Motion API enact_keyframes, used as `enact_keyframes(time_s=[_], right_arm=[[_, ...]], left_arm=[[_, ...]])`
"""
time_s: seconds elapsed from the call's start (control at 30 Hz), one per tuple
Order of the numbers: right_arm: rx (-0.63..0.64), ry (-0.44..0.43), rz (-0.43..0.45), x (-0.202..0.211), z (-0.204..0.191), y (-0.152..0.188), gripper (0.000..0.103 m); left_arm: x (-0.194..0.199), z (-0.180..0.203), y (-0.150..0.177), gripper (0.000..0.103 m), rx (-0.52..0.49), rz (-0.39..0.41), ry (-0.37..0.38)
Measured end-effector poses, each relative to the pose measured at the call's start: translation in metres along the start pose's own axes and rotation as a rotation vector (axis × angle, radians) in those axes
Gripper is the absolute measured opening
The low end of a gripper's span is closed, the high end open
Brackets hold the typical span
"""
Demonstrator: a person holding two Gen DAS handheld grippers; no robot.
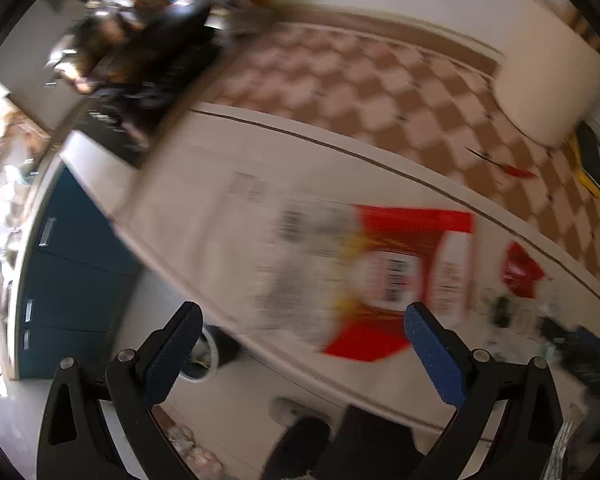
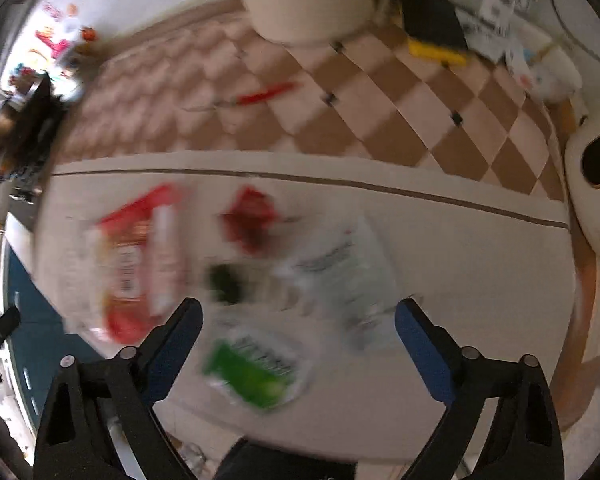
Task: Collect trash
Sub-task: 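Move both tools back toward the counter, then grasp the red wrapper with the left tool while the right tool grasps the white sachet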
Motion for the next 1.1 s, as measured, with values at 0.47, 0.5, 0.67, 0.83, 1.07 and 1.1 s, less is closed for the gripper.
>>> enact_keyframes(time_s=[0.47, 0.5, 0.67, 0.83, 1.07, 1.1], right_arm=[[-0.059, -0.043, 0.047, -0.020, 0.051, -0.016, 0.004], [-0.078, -0.039, 0.053, -0.017, 0.059, -0.019, 0.004], [-0.139, -0.017, 0.067, -0.009, 0.097, -0.029, 0.004], [-0.190, -0.005, 0.069, -0.007, 0.115, -0.025, 0.004], [-0.182, -0.012, 0.081, 0.002, 0.103, -0.021, 0.004], [-0.173, -0.018, 0.088, 0.005, 0.098, -0.023, 0.003]], left_arm=[[-0.037, 0.156, -0.009, 0.087, -0.171, -0.191, 0.328], [-0.042, 0.165, -0.010, 0.087, -0.183, -0.210, 0.342], [-0.069, 0.203, -0.014, 0.056, -0.243, -0.275, 0.361], [-0.064, 0.217, -0.015, 0.034, -0.320, -0.214, 0.338], [-0.019, 0.204, -0.027, 0.032, -0.317, -0.053, 0.308], [-0.011, 0.200, -0.029, 0.032, -0.305, -0.037, 0.315]])
Point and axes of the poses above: each gripper's, at about its wrist camera, not at the fingertips, and x roughly against the way its jaws point, z to its right, y to its underside, the point moved 5 cm from there along -x, roughly the way its jaws point, and after that the axes turned 4 degrees about z, right-handed, at the moved point
